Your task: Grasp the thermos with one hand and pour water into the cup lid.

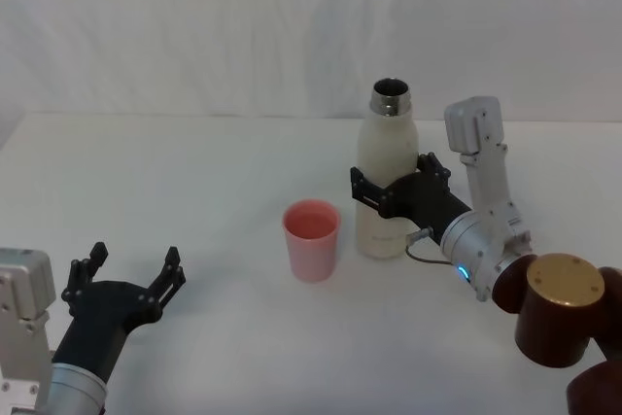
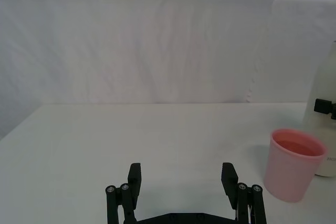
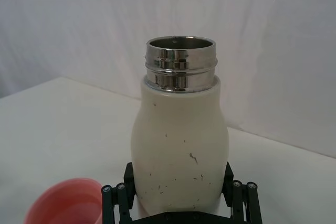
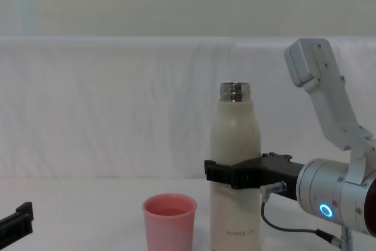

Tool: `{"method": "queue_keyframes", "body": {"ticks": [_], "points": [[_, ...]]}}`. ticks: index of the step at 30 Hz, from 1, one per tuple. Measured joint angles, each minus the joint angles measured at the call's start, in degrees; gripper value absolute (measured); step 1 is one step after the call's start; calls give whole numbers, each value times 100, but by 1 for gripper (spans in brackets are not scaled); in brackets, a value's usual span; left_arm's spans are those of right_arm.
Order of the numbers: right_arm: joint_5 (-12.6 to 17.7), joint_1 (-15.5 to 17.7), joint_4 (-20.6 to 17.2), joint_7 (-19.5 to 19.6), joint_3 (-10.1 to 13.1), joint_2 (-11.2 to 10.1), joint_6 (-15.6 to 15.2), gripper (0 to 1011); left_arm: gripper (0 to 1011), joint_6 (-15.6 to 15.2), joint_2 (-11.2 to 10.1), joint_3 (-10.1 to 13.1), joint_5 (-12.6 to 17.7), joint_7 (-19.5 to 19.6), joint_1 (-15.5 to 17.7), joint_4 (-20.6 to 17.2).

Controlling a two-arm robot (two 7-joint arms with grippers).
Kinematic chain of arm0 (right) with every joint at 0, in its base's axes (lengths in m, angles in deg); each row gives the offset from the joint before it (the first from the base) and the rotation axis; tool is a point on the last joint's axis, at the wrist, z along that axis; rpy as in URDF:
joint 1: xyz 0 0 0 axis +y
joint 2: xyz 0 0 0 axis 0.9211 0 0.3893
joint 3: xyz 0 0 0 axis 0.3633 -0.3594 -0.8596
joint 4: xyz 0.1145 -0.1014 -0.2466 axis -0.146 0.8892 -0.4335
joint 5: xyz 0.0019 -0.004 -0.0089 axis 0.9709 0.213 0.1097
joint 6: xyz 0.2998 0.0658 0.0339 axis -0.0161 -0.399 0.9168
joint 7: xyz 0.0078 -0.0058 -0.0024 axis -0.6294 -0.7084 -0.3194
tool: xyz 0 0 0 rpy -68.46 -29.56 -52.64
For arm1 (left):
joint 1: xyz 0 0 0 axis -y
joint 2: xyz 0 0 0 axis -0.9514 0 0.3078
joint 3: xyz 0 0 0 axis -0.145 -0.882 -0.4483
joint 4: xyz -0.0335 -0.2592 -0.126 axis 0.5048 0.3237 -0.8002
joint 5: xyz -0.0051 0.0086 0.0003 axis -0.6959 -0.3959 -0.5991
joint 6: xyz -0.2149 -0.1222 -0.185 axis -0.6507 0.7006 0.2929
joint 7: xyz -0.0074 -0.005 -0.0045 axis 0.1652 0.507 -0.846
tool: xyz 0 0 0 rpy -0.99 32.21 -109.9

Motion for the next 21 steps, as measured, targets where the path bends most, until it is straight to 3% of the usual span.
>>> {"method": "queue_keyframes", "body": {"ticks": [21], "points": [[111, 43, -2, 25, -54, -79, 77, 960, 1001, 0, 0, 0, 0, 0, 0, 0]]}}
